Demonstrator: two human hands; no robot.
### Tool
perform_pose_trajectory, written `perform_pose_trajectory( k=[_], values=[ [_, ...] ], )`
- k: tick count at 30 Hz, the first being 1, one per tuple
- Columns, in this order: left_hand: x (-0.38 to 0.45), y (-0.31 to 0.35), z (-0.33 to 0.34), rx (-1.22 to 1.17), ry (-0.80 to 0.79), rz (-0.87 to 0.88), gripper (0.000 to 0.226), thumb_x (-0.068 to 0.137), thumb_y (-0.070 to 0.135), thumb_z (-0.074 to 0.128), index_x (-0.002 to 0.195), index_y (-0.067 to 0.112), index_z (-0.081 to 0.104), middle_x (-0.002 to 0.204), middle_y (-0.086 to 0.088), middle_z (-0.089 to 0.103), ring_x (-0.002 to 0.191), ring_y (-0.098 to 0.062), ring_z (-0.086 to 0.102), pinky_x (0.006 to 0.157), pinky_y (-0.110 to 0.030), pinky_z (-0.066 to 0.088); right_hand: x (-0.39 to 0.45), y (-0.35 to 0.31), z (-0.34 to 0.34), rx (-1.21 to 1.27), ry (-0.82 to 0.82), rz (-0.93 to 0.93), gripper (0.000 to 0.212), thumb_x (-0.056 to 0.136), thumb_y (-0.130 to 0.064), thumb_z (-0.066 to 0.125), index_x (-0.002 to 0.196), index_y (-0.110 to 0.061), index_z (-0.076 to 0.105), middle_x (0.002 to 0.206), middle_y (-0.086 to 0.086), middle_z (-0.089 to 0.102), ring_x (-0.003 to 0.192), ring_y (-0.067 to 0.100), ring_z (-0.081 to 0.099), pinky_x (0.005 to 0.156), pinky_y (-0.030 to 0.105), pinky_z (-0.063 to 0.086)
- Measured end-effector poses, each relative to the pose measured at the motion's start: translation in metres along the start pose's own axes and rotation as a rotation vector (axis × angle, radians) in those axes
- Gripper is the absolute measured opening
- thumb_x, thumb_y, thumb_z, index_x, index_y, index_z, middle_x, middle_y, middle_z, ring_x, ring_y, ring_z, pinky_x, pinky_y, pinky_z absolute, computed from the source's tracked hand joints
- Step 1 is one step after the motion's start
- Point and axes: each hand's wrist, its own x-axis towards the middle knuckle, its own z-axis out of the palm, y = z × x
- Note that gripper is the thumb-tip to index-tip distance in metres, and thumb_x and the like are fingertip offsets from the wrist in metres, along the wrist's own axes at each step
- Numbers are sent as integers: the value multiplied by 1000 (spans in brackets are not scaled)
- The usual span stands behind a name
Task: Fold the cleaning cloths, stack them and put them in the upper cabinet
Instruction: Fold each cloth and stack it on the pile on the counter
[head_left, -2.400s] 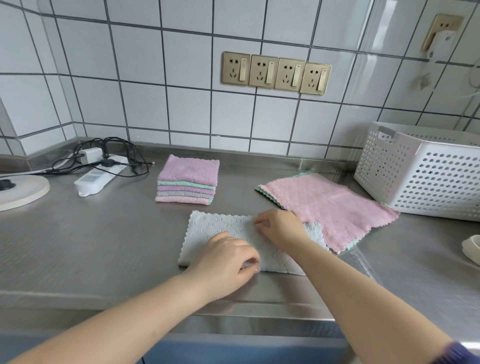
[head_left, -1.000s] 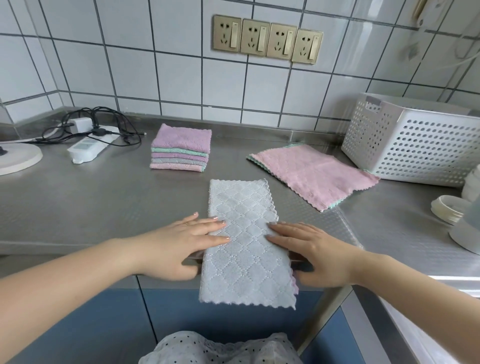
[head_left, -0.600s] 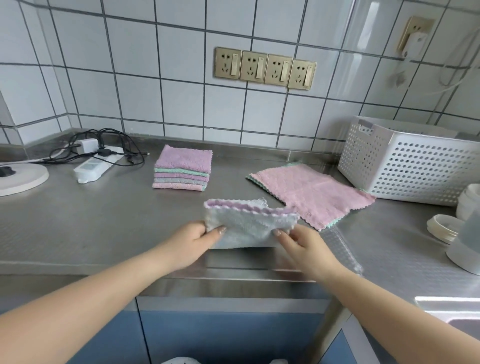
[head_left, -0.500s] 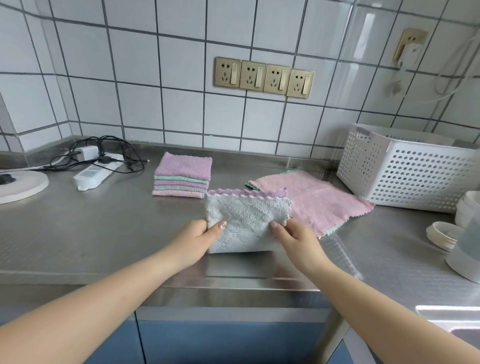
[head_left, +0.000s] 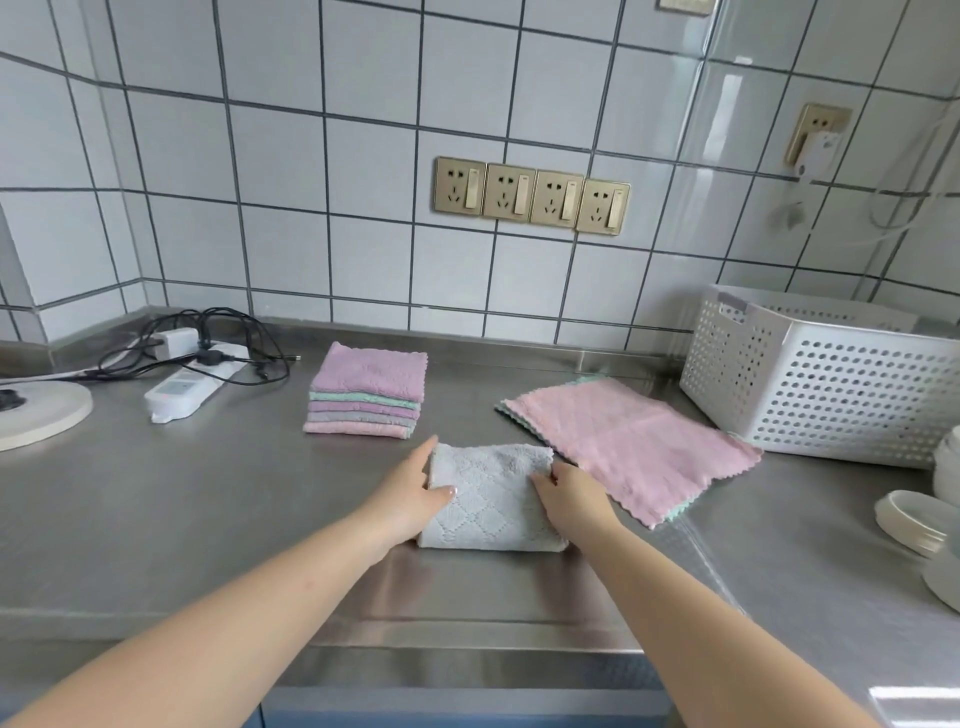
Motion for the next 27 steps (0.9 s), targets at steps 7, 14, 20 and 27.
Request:
perform_pose_trajectory(
  k=[7, 14, 20, 27],
  values=[
    [10, 0, -4, 183, 0, -35, 44, 90, 20, 58, 133, 17, 50, 119, -8, 56, 103, -20, 57, 77, -23, 47, 16, 0, 1, -64, -96, 59, 17, 90, -27, 48, 77, -16, 51, 76, -2, 54, 85, 27, 56, 68, 26, 40],
    [43, 12, -28, 364, 17, -23, 59, 88, 27, 59, 142, 18, 36, 129, -8, 49, 93, -23, 59, 74, -30, 53, 24, 4, -9, -61, 67, -35, 40, 88, -32, 57, 126, -22, 57, 121, 2, 59, 96, 20, 61, 76, 26, 47],
    [64, 18, -21, 601, 34, 65, 41, 90, 32, 56, 129, 20, 53, 130, -1, 57, 120, -16, 51, 98, -25, 38, 28, 1, -4, -13, -21, 35, 43, 85, -30, 60, 125, -15, 56, 111, 3, 64, 86, 22, 63, 66, 29, 49],
    [75, 11, -19, 691, 63, 92, 17, 87, 24, 59, 99, 17, 70, 104, 2, 68, 100, -17, 60, 82, -25, 44, 40, 6, -10, 125, -52, 88, 36, 83, -22, 67, 116, -10, 63, 105, 9, 68, 85, 20, 59, 70, 22, 40]
  ],
)
